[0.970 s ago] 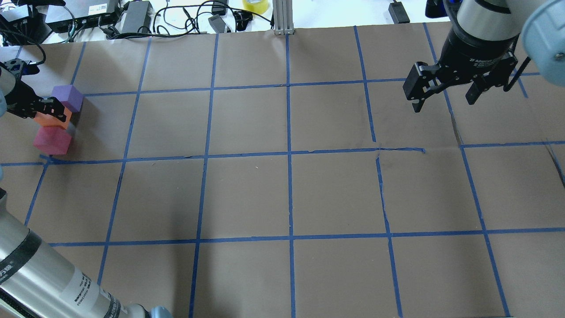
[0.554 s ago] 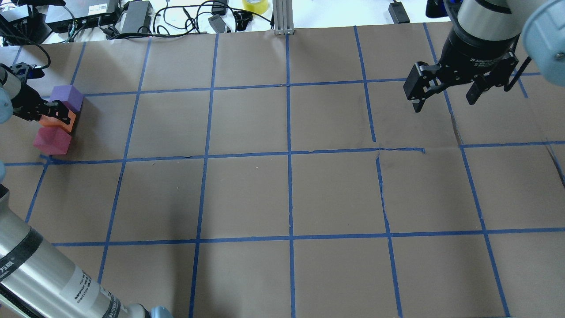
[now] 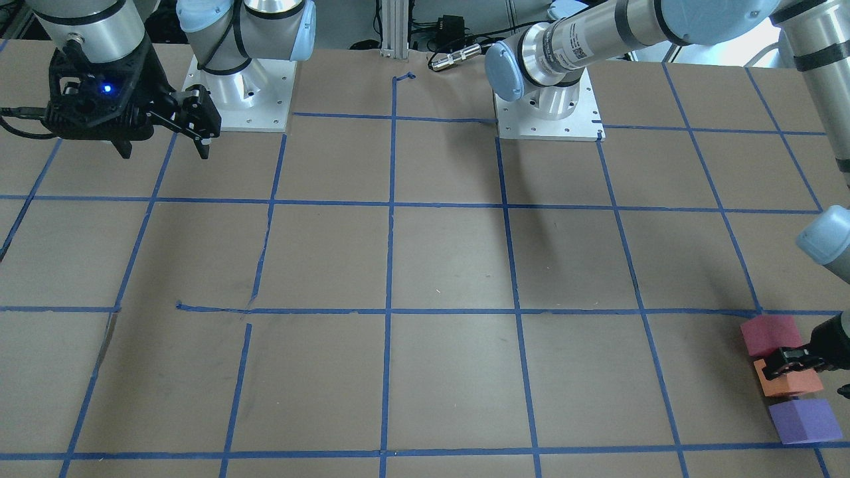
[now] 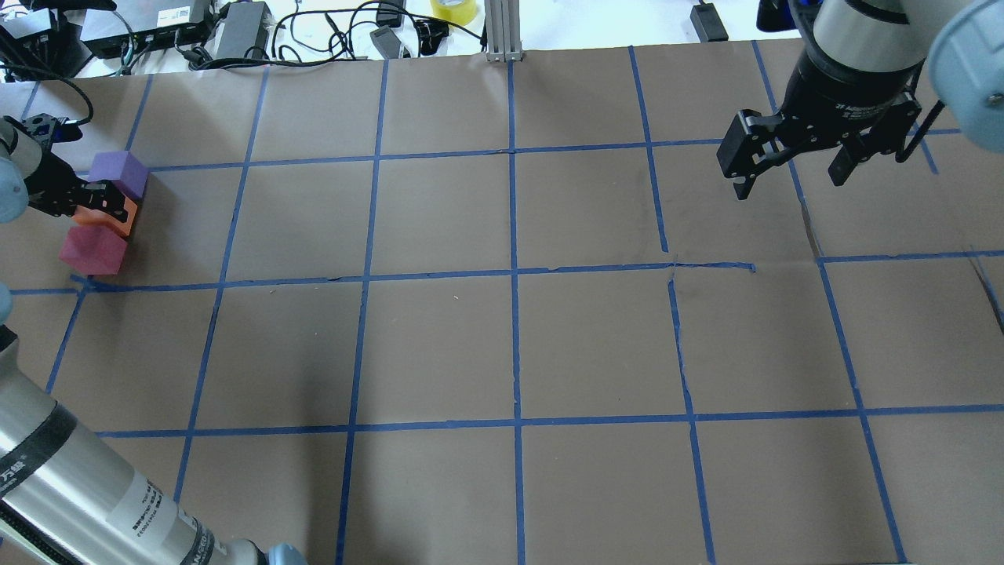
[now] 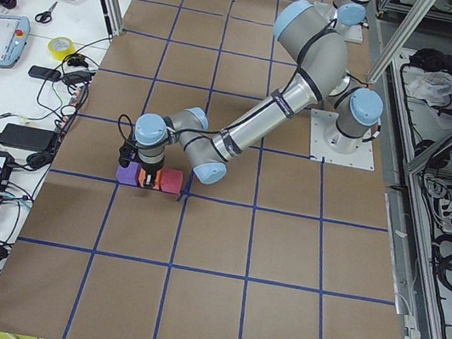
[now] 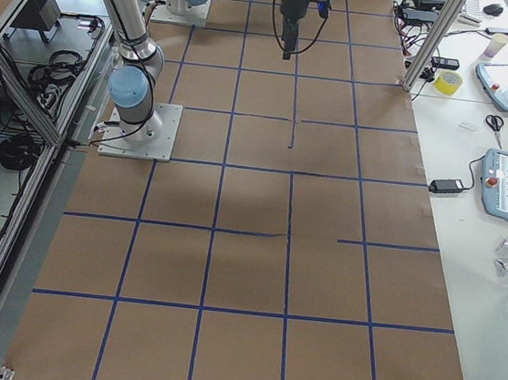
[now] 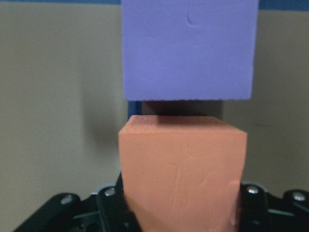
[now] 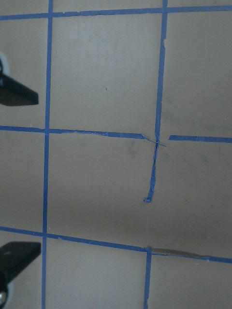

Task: Arrange blocks in a line
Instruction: 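Lower the orange cube between the pink and purple cubes with the left gripper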

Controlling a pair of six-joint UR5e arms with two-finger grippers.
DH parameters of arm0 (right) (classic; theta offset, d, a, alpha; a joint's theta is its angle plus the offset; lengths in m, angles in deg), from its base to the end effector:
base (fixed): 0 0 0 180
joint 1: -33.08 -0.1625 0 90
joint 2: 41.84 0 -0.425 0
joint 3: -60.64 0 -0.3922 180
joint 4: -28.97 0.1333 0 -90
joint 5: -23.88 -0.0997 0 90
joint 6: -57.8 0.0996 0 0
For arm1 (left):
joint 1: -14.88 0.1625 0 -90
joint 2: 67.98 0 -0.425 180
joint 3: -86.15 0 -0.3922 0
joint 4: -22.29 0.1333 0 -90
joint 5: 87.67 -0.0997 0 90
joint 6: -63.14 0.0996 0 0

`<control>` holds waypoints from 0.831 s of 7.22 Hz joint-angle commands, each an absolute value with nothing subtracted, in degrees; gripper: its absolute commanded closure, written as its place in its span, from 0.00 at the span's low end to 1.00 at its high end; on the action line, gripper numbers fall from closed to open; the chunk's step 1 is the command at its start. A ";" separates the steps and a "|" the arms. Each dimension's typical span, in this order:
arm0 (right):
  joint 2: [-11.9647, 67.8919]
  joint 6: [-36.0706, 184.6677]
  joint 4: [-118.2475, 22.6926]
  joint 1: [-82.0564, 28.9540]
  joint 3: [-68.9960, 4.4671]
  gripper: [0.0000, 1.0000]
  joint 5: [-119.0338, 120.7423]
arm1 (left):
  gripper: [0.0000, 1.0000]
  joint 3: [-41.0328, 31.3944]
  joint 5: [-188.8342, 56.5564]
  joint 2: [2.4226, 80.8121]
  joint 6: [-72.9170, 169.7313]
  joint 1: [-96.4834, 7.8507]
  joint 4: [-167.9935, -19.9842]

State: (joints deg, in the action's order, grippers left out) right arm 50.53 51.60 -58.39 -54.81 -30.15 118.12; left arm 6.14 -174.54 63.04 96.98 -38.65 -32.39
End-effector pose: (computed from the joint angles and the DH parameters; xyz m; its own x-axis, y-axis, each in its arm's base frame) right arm 0.1085 -0.4766 0.4968 -0.9948 -0.0728 0.0715 -0.0710 0.9971 0.0264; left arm 0.3175 -0.6630 0.1893 -0.9990 -0.0437 0.0036 -0.0438 0.9948 -0.0925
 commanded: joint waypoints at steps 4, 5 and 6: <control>50.53 51.56 -58.39 -54.81 -30.15 0.00 118.18 | 1.00 5.91 -174.51 63.07 97.06 -38.65 -32.03; 50.53 51.56 -58.39 -54.81 -30.15 0.00 118.18 | 1.00 5.91 -174.51 63.07 97.15 -38.65 -31.68; 50.53 51.56 -58.39 -54.81 -30.15 0.00 118.18 | 1.00 5.91 -174.51 63.07 98.11 -38.65 -30.80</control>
State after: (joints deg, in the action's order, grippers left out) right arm 50.53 51.56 -58.39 -54.81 -30.15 118.18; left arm 5.91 -174.51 63.07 97.34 -38.65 -31.62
